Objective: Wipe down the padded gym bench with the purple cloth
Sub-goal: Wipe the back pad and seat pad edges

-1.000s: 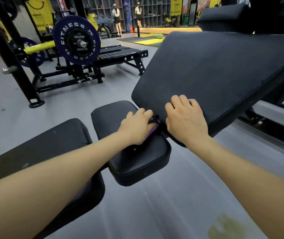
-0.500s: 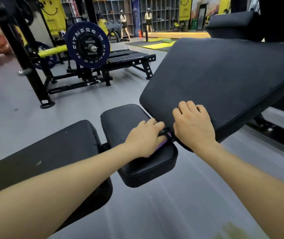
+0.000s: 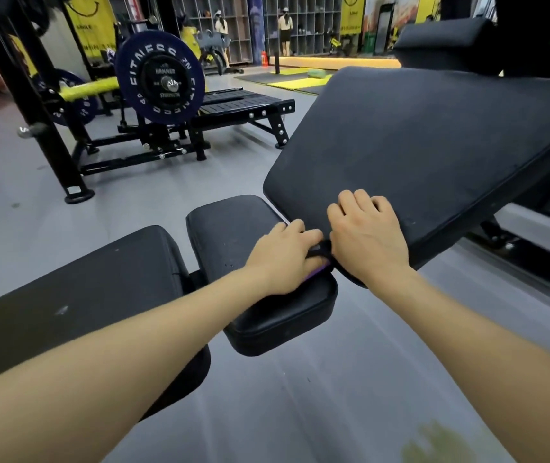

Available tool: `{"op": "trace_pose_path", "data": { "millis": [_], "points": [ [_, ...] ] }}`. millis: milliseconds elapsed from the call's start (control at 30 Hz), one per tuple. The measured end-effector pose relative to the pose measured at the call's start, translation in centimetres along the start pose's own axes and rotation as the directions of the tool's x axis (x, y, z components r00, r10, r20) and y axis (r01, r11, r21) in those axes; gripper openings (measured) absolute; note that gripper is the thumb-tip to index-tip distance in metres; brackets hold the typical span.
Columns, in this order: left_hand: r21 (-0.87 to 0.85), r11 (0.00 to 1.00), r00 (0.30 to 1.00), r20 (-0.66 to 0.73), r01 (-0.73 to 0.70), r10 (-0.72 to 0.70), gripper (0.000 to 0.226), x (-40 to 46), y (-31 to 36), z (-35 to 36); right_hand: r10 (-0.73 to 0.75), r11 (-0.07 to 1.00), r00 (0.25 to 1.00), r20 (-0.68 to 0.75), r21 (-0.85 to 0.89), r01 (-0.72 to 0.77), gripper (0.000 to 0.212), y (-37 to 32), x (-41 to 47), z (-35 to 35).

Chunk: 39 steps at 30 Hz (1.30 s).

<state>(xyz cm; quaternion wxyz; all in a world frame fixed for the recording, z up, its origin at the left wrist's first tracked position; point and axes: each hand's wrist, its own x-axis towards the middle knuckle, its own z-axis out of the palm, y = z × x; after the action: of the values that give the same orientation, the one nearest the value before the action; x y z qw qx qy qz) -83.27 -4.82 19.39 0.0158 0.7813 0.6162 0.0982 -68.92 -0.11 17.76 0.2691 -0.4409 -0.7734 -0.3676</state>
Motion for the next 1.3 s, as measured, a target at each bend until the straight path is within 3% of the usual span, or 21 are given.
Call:
{"op": "trace_pose_path", "data": {
  "millis": [100,267,333,500,567,667,767,867,1100,1300],
  "points": [
    [-0.066,0.998,0.999,0.036,-0.005,0.007,0.036,1.1,-0.9,-0.4,-0.006,1.0,1.0,-0.002,-0.003,0.006,0.007,0.0,-0.1,0.0],
    [0.024,0.959,0.959,-0.039,0.283,-0.282,0.041,5.5,-2.5,0.4,0.034,0.999,0.999,-0.002,0.01,-0.034,0.011,-0.1,-0.1,0.1],
    [0.048,0.961,0.961,-0.061,0.271,-0.268,0.041,4.9,-1.8,0.6,0.037,0.999,0.999,0.007,0.014,-0.037,0.012,0.0,0.0,-0.1],
    [-0.055,0.998,1.0,0.005,0.012,-0.012,0.036,-0.2,-0.7,0.0,0.04,0.999,0.999,0.032,0.017,-0.04,0.013,0.1,0.0,-0.2],
    [-0.088,0.996,1.0,0.024,-0.017,0.019,0.037,-0.5,-1.2,-0.3,0.037,0.999,0.998,0.05,0.019,-0.038,0.013,0.0,0.0,-0.3],
    [-0.025,0.987,0.987,-0.018,0.16,-0.16,0.04,1.7,-3.8,-0.5,0.03,0.999,0.998,0.049,0.009,-0.03,0.016,-0.1,-0.1,-0.3],
    [0.006,0.926,0.921,-0.112,0.377,-0.374,0.041,3.5,-5.9,0.0,0.027,1.0,0.998,0.051,-0.009,-0.027,0.02,0.0,-0.1,-0.3],
    [0.049,0.924,0.918,-0.145,0.38,-0.37,0.042,2.7,-5.2,0.3,0.016,1.0,0.998,0.057,-0.012,-0.016,0.023,0.0,0.0,-0.4],
    [0.018,0.98,0.975,-0.107,0.198,-0.195,0.036,-3.2,-4.2,0.0,0.007,1.0,0.997,0.072,-0.008,-0.006,0.022,-0.1,-0.2,-0.4],
    [0.091,0.904,0.899,-0.187,0.417,-0.396,0.044,2.7,-9.5,-0.2,0.016,1.0,0.998,0.063,0.005,-0.017,0.015,0.0,-0.1,0.0]
  ]
}}
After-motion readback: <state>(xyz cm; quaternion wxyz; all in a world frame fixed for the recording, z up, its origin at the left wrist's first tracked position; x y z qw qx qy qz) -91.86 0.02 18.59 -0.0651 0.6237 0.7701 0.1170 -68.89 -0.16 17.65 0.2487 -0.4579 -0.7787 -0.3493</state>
